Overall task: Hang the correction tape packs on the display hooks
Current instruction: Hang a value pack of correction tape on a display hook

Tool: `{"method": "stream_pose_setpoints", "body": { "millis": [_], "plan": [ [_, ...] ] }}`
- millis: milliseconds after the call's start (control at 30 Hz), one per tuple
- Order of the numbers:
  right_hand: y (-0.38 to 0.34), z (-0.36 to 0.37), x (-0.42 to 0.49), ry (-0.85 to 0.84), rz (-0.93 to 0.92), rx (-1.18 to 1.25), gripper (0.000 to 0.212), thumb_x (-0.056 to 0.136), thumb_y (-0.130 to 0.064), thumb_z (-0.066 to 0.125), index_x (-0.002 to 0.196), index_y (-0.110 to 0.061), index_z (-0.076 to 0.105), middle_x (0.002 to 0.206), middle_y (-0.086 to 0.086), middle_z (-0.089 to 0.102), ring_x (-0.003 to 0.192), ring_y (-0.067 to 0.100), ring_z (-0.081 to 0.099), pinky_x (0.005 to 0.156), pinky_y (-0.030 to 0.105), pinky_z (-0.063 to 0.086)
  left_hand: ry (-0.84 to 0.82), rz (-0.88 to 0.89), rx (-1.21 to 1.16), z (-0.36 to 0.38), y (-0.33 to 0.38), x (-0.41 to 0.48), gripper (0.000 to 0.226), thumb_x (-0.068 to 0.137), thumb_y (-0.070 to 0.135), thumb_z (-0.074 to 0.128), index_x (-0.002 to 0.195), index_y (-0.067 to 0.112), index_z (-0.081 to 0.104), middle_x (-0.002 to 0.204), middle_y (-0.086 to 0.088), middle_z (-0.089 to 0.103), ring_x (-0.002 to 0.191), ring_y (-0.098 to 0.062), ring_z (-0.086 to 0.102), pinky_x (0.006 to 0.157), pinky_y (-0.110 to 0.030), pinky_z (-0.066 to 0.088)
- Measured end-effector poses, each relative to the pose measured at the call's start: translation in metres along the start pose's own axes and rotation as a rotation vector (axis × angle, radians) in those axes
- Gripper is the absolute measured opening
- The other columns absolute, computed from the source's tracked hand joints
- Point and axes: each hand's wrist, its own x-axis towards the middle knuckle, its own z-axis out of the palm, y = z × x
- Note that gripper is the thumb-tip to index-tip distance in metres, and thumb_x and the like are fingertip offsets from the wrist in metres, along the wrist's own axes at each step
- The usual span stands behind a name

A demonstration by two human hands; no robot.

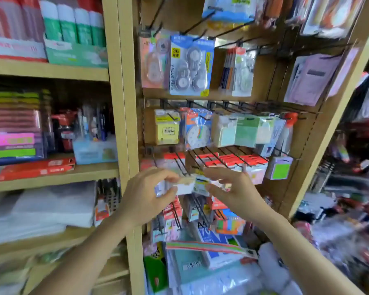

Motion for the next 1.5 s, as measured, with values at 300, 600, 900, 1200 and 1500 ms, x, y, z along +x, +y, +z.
{"method": "stream_pose_setpoints", "body": {
  "millis": [300,600,900,1200,1500],
  "plan": [
    [0.117,0.087,-0.154,-0.135,0.44,0.13,0.016,0.09,-0.018,0.071,0.106,-0.016,0.073,0.097,-0.006,0.073,0.091,0.012,0.068,0.081,0.03,0.054,-0.387,-0.583,-0.295,0.135,-0.019,-0.206,0.02,0.085,0.04,0.064,0.1,0.031,0.074,0.091,0.022,0.073,0.084,0.003,0.069,0.078,-0.025,0.055],
    [0.22,0.146,-0.292,-0.471,0.814,0.112,0.014,0.084,-0.014,0.068,0.088,-0.026,0.071,0.074,-0.006,0.067,0.063,-0.012,0.058,0.071,0.023,0.046,-0.713,-1.023,-0.263,0.214,-0.01,-0.369,0.007,0.08,0.045,0.059,0.079,0.05,0.063,0.081,0.036,0.067,0.074,0.007,0.065,0.072,-0.023,0.052],
    [0.305,0.195,-0.381,-0.852,1.085,0.202,0.017,0.084,-0.019,0.07,0.099,-0.015,0.075,0.092,0.001,0.074,0.085,0.015,0.066,0.079,0.031,0.051,-0.854,-1.335,-0.154,0.268,0.0,-0.416,0.01,0.089,0.033,0.07,0.083,0.042,0.07,0.088,0.017,0.074,0.084,0.005,0.067,0.082,-0.024,0.052],
    [0.423,0.247,-0.419,-0.612,1.645,0.42,0.01,0.093,-0.006,0.059,0.086,-0.01,0.065,0.087,0.017,0.064,0.076,0.028,0.059,0.063,0.033,0.047,-0.938,-1.434,-0.176,0.315,0.015,-0.431,0.013,0.096,0.026,0.064,0.106,0.029,0.072,0.103,0.02,0.07,0.074,0.015,0.063,0.067,-0.003,0.045],
    [0.52,0.313,-0.442,0.03,2.246,0.897,0.031,0.096,-0.041,0.059,0.103,-0.011,0.054,0.103,0.004,0.055,0.086,0.022,0.058,0.065,0.039,0.051,-1.011,-1.516,-0.152,0.334,-0.001,-0.459,0.013,0.095,0.026,0.067,0.105,0.031,0.074,0.106,0.019,0.073,0.096,0.005,0.068,0.088,-0.021,0.054]
  ]
}}
